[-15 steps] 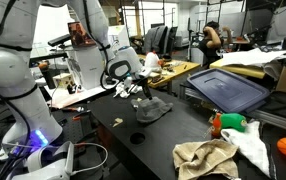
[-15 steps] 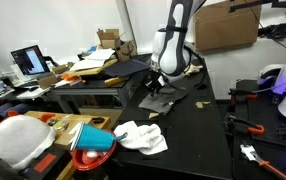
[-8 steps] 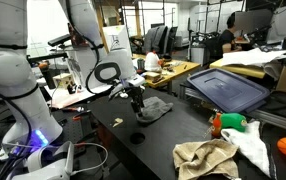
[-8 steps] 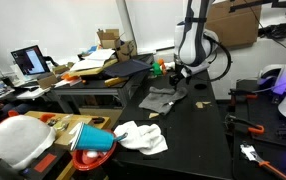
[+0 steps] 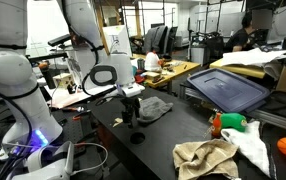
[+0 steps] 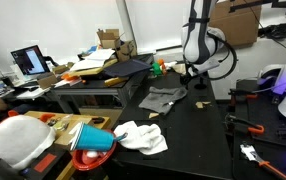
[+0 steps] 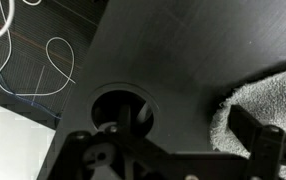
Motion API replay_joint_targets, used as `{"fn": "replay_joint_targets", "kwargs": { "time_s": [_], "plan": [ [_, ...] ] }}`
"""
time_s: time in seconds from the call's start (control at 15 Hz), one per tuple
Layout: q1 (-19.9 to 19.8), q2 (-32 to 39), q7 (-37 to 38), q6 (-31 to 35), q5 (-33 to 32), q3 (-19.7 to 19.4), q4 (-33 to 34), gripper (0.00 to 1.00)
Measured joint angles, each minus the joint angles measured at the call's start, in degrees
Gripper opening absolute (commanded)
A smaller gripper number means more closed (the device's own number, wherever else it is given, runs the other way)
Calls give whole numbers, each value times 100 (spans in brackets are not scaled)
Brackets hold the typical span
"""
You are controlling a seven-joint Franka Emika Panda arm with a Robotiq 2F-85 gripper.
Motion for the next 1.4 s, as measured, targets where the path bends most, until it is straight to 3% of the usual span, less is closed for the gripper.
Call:
{"fn": "replay_joint_targets", "kwargs": {
  "time_s": [0.13,0.33,0.4,0.47,0.6,0.73,0.8,0.87,0.93,1.13,1.4],
  "plan": [
    [0,-2,83,2,84,8,1,100],
    [0,-2,163,19,184,-7,3,87],
    [-1,-1,165,44,211,-15,3,91],
    [-2,3,165,91,230,-16,3,66],
    [-6,21,165,263,257,-1,6,63],
    [-9,39,165,521,279,56,10,47],
    [-10,51,165,641,286,101,15,75],
    [-13,63,165,735,295,154,23,83],
    [-15,76,165,801,303,218,31,83],
    [-80,155,165,974,306,489,55,100],
    [-327,453,156,1122,433,1043,209,100]
  ]
}}
